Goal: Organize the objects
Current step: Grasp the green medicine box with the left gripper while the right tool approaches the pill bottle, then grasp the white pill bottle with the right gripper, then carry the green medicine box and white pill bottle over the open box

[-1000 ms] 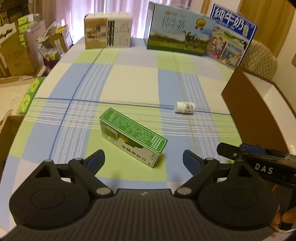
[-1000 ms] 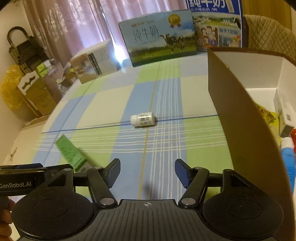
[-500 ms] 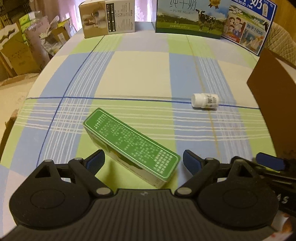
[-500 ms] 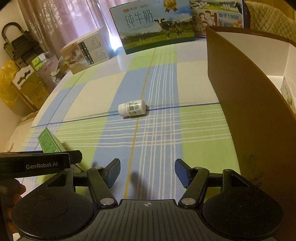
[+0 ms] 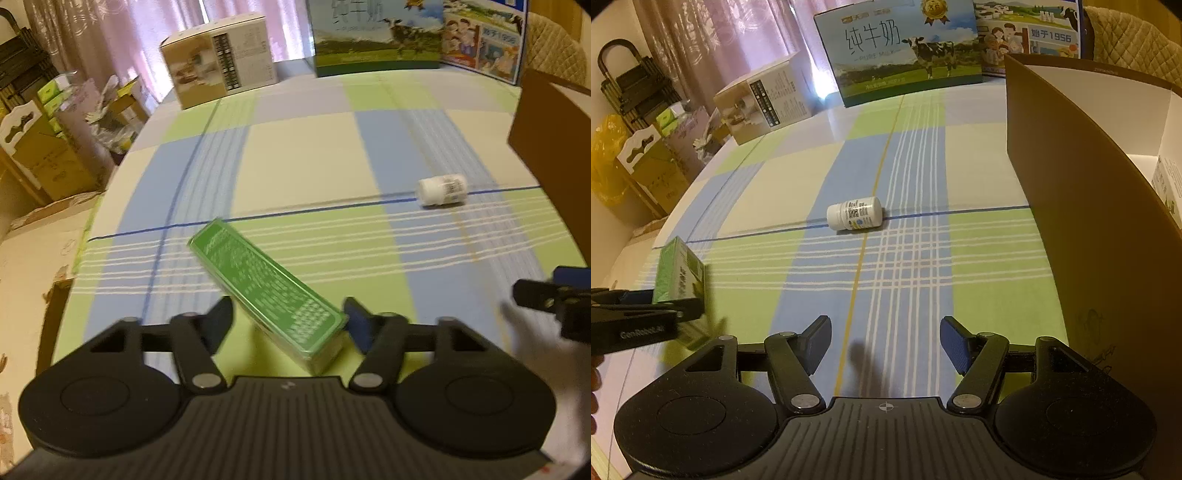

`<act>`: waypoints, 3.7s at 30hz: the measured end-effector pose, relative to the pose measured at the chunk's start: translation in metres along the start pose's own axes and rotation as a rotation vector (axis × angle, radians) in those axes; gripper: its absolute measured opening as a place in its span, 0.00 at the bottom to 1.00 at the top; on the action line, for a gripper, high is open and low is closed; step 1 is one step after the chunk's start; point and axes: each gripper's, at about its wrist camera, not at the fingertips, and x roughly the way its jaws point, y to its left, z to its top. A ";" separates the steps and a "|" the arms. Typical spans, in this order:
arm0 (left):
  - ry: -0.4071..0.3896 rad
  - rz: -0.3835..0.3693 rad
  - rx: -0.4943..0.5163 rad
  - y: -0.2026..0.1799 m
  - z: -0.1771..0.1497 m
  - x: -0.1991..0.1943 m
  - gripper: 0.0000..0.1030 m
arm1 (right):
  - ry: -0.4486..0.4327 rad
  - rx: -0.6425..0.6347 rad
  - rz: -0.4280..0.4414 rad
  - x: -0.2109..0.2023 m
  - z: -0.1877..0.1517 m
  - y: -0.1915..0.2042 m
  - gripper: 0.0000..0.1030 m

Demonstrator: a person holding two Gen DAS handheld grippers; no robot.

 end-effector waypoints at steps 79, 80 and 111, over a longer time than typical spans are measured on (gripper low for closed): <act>0.032 -0.110 0.081 -0.012 -0.019 0.001 0.25 | 0.107 -0.250 -0.032 -0.015 -0.043 0.046 0.42; 0.036 -0.118 0.092 -0.015 -0.023 -0.002 0.25 | 0.108 -0.241 -0.031 -0.018 -0.046 0.044 0.42; 0.055 -0.196 0.104 -0.055 -0.073 -0.045 0.28 | 0.081 -0.279 -0.025 -0.041 -0.078 0.041 0.43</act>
